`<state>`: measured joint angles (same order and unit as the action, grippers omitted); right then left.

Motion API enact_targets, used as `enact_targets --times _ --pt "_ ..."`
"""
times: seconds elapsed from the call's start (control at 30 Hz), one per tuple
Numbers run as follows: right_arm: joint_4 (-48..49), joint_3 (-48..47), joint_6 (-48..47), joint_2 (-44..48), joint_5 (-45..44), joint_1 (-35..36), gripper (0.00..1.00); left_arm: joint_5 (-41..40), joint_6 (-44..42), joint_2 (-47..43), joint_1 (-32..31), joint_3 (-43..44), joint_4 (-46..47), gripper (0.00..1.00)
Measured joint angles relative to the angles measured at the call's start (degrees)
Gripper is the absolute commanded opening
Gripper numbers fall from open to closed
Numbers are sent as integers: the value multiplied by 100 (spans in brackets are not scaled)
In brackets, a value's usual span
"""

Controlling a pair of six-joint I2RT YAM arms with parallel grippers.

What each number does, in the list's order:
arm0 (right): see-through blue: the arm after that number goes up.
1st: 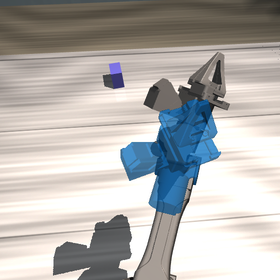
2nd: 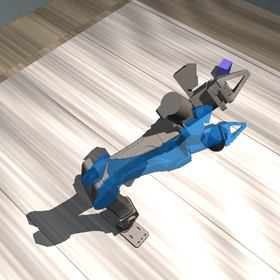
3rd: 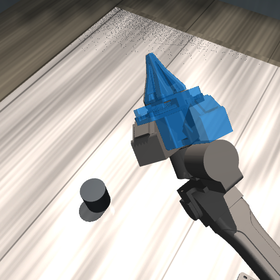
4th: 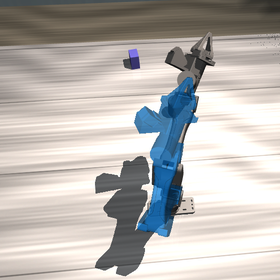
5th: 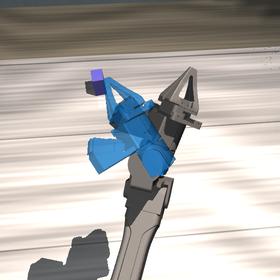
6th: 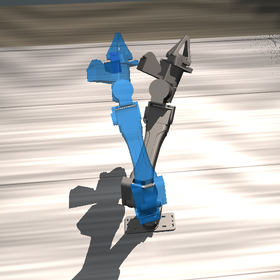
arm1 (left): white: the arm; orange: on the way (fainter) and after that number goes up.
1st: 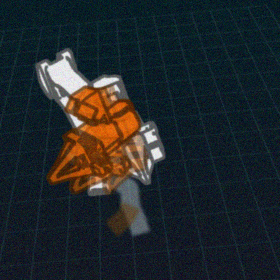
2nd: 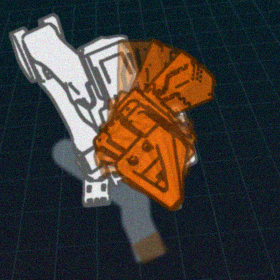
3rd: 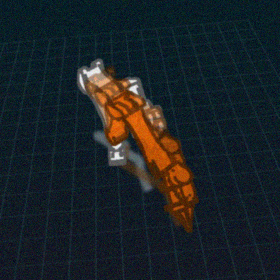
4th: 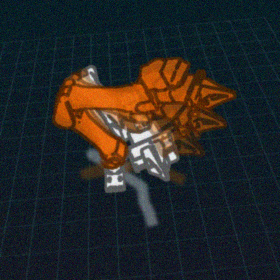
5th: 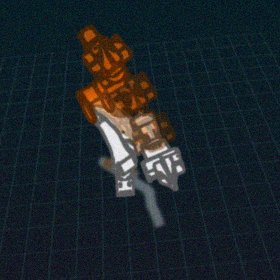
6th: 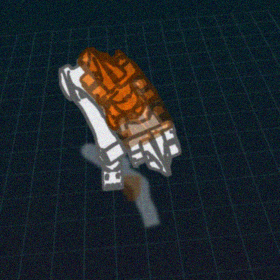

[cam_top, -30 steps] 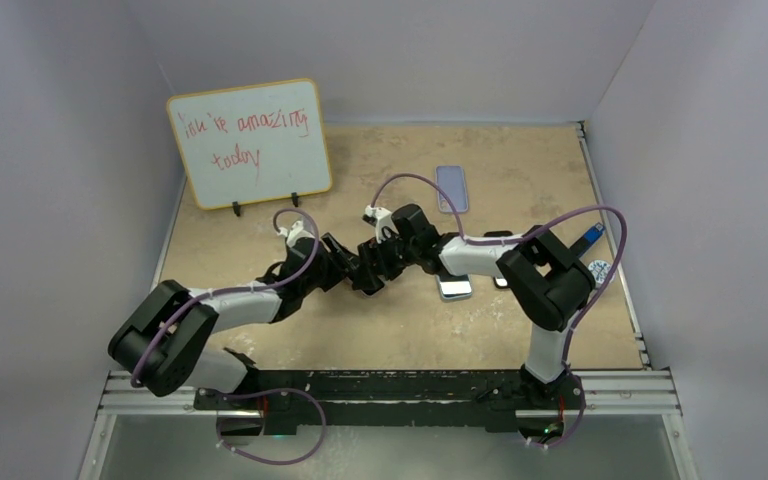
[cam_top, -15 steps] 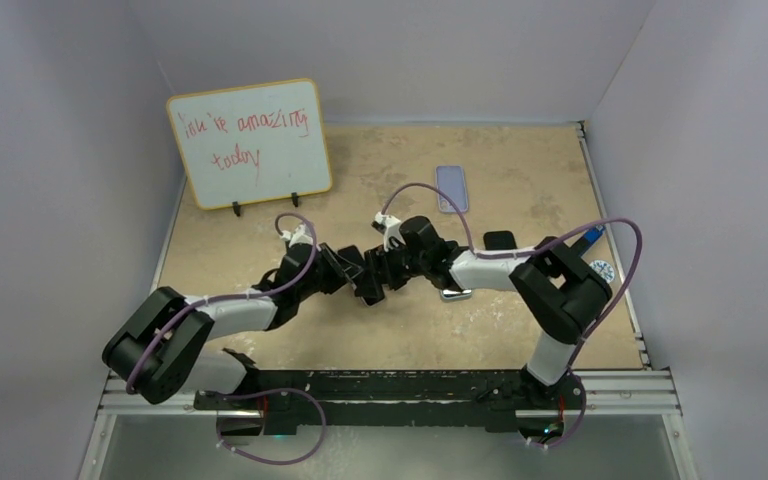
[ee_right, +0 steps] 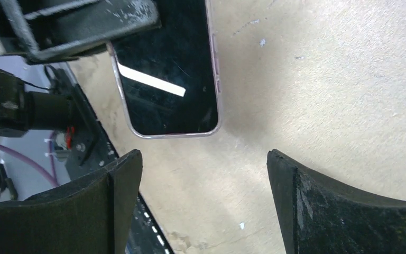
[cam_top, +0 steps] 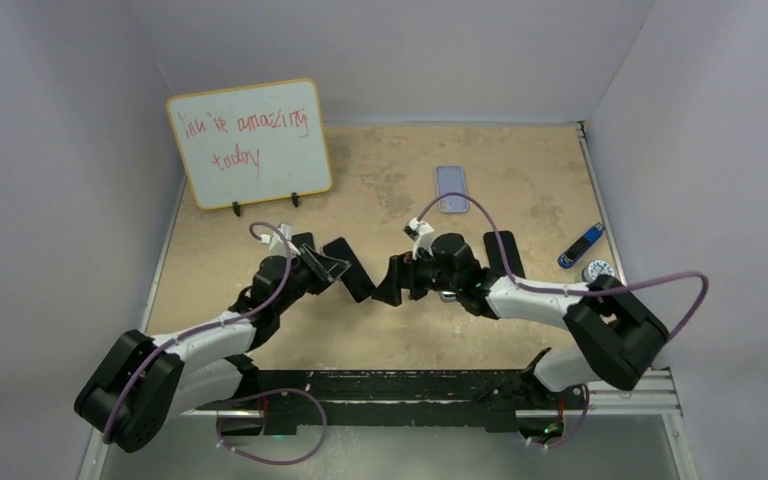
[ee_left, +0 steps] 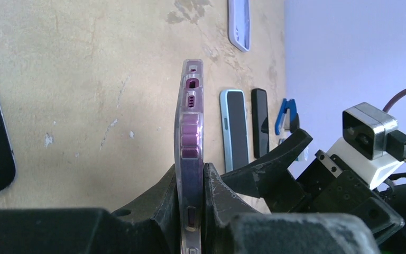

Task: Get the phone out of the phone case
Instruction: Pick up the phone at the center of the board.

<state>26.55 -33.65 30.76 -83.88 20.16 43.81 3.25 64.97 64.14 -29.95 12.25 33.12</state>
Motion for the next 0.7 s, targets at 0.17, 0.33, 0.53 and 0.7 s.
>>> enact_targets --times 0.17,0.33,0.53,0.7 --pt "273 385 275 898 -203 2 97 153 50 -535 61 -214 13 0" --pt "603 407 308 1429 -382 2 99 269 48 -938 125 -221 68 0" --pt "1547 765 306 1526 -378 0 99 551 46 -997 153 -221 271 0" --pt "2581 1331 761 1355 -496 -2 99 675 44 -1047 155 -258 328 0"
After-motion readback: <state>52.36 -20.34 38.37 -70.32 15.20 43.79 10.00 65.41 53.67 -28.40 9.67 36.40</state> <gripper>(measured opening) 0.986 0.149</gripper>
